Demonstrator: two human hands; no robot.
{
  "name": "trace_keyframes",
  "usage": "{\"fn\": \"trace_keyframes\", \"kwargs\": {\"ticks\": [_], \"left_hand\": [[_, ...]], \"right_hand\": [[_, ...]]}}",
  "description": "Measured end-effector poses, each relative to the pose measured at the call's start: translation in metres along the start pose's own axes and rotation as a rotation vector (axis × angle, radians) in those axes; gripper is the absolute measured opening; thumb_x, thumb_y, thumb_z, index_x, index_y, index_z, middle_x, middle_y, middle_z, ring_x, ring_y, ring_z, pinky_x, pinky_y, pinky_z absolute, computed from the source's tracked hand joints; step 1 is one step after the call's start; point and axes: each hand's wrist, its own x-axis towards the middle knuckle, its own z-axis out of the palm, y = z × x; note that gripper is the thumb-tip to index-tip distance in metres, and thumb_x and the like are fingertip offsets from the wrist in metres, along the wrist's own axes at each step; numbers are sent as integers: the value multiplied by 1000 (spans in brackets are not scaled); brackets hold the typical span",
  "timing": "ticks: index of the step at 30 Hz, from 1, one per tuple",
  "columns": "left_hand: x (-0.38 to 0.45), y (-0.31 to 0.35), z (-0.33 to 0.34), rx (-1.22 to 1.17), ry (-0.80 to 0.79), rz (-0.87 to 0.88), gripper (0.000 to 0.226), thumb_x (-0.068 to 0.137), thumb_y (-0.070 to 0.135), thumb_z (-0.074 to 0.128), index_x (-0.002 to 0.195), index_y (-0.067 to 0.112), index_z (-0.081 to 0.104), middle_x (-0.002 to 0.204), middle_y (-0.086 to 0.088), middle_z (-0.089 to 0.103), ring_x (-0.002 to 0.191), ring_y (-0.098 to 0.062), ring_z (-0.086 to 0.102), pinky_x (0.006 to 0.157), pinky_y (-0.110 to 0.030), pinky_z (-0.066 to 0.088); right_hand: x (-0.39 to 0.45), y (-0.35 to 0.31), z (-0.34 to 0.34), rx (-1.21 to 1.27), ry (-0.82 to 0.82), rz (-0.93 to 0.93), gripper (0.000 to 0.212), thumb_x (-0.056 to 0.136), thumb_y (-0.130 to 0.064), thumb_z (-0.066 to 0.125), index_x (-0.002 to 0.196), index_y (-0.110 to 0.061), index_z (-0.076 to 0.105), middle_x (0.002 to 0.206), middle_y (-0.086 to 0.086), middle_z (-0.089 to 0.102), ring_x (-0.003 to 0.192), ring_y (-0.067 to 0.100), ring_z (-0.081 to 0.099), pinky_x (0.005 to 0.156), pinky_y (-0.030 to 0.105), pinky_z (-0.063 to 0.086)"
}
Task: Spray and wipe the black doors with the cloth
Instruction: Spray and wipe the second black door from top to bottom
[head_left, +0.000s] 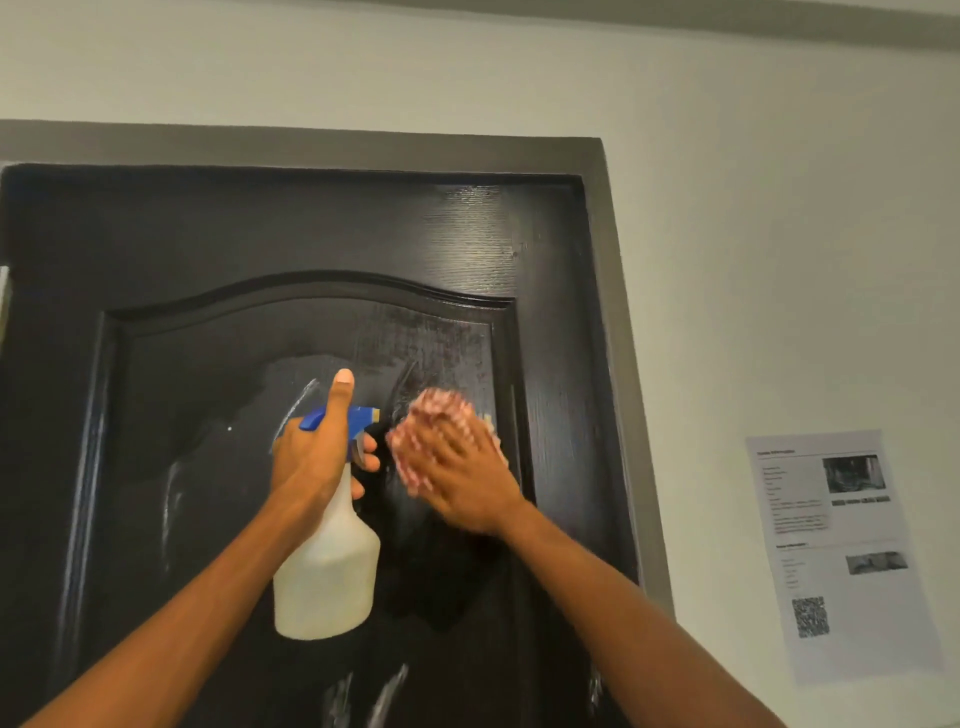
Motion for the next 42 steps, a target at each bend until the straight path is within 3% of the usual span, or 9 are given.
{"fn": "trace_keyframes", "kwargs": {"ticks": [6,12,15,19,23,25,31,36,42], "left_hand": [[-16,-17,-50,46,76,-12,66,92,71,44,89,12,75,70,-13,70,58,-23,66,47,-30,51],[-21,-26,-88,69,108,-35,67,92,70,44,91,11,76,68,-11,69,58,-22,67,44,-28,49],[-21,-28,-101,68,127,-43,69,91,70,45,90,8,76,68,-12,69,59,-24,67,45,-28,49],[-26,-37,-113,78,138,-75,72,88,71,45,88,5,74,69,-14,69,58,-26,67,45,-28,50],[-33,-45,-120,92,133,-86,67,90,69,44,88,10,76,68,-13,69,57,-23,67,44,-27,50],[-29,-45,-123,92,123,-86,67,90,69,44,89,10,76,69,-12,70,59,-24,67,45,-27,51],[1,-41,-127,39,77,-54,73,81,72,45,91,5,74,75,-19,71,63,-30,68,49,-29,53],[19,-41,-142,4,42,-28,76,81,72,46,92,1,72,79,-23,69,66,-35,67,54,-32,53],[19,-48,-174,21,95,-53,69,90,66,47,88,1,71,69,-16,68,57,-26,66,47,-29,50]], "right_hand": [[-53,-45,27,-102,-163,-618,60,103,-57,43,158,-38,30,165,-4,32,151,26,31,123,63,8],[55,35,-24,49,109,579,73,102,-65,24,164,-32,3,171,11,-8,156,40,-5,121,66,-7],[90,14,-27,125,145,694,76,102,-67,21,164,-27,4,171,12,-5,156,37,-7,121,60,-15],[61,-79,13,59,141,221,76,107,-49,38,163,-12,3,169,22,0,156,41,1,122,64,9],[-42,-149,62,-20,-158,-580,59,106,-51,35,161,-31,25,164,0,34,152,26,28,124,61,3],[-40,-135,63,-77,-246,-668,55,104,-55,39,156,-39,34,157,-8,45,146,20,39,126,54,-6],[95,-12,-10,-12,12,151,68,106,-63,17,162,-34,-7,171,4,-10,157,32,-7,125,60,-1],[155,-12,-33,120,214,758,71,105,-61,22,164,-26,3,171,8,-6,157,31,-7,121,56,-15],[63,-180,41,-4,26,-158,63,107,-47,37,162,-21,23,169,12,20,156,34,15,124,62,2]]}}
